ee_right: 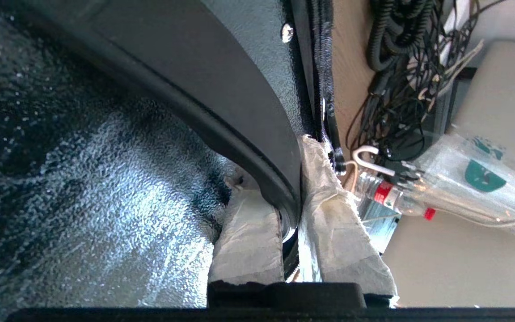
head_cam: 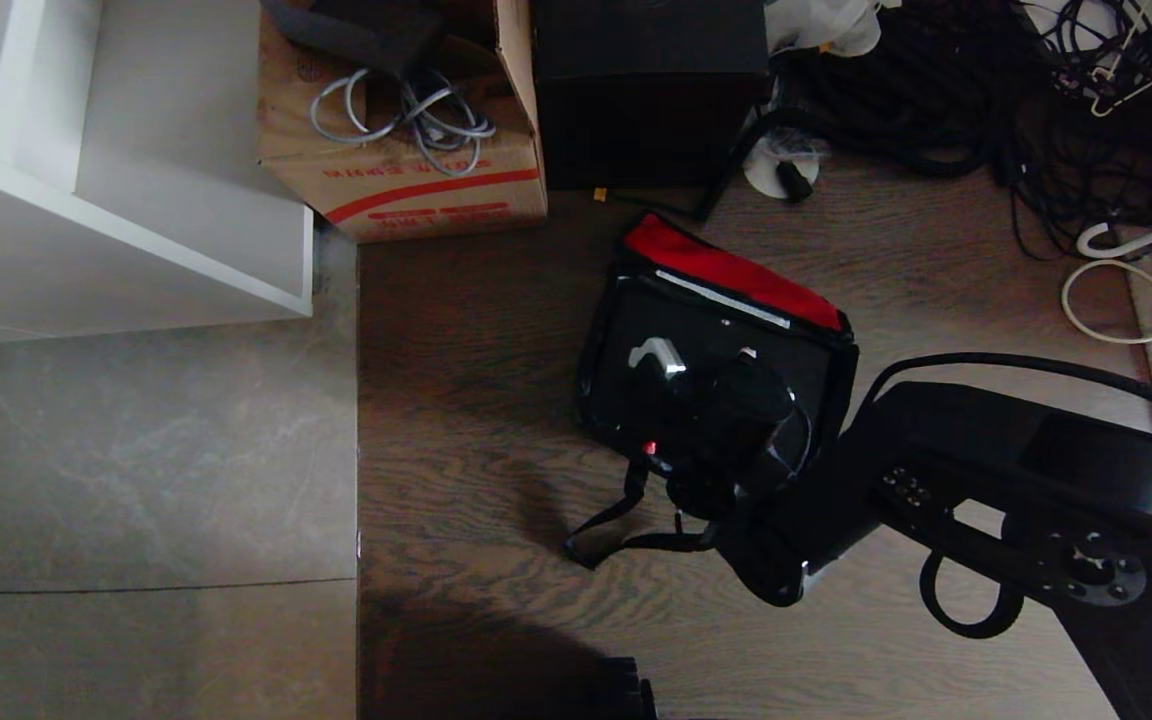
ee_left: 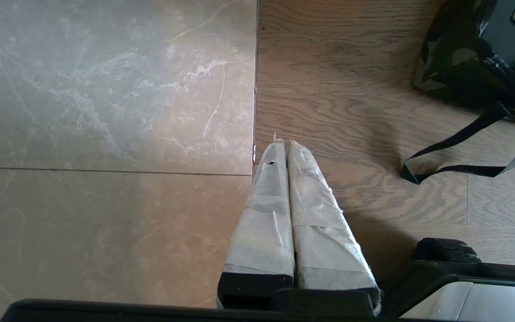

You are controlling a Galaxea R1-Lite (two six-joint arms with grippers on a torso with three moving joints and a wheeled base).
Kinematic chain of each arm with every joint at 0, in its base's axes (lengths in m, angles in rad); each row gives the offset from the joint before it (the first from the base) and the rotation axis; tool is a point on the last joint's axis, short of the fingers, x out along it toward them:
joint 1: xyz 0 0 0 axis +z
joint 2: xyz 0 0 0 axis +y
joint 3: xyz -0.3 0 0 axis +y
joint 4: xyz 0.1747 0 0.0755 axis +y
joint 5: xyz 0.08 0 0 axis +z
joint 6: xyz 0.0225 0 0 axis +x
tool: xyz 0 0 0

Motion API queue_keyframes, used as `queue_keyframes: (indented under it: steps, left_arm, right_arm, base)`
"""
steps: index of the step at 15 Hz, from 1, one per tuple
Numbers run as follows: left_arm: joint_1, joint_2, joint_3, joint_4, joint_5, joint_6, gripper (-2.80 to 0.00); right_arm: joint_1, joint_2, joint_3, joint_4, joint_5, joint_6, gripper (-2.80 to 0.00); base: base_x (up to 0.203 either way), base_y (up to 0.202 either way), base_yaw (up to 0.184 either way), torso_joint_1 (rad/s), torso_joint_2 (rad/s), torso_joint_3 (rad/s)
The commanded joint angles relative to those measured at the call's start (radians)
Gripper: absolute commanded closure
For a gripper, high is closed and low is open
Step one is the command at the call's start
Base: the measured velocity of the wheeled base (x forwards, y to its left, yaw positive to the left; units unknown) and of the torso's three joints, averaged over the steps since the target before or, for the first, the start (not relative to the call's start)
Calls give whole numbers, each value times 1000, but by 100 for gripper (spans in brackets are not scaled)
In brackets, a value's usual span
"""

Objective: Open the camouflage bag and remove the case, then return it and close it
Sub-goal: Lift the black box

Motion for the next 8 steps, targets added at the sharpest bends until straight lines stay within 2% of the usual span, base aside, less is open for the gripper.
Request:
queue_keyframes:
  steps: [1, 5, 8]
  left_arm:
    - [0, 0, 12, 0, 0, -1, 0]
    - [0, 0, 11, 0, 0, -1, 0]
    - [0, 0, 11, 0, 0, -1, 0]
  right_arm:
    - [-2, -18, 5, -10, -4, -6, 0]
    - [-15, -19, 33, -10, -8, -8, 0]
    - [-21, 17, 55, -10, 0, 26, 0]
  base:
    - [0, 0, 0, 0, 0, 0]
    - [0, 0, 0, 0, 0, 0]
    - [0, 0, 0, 0, 0, 0]
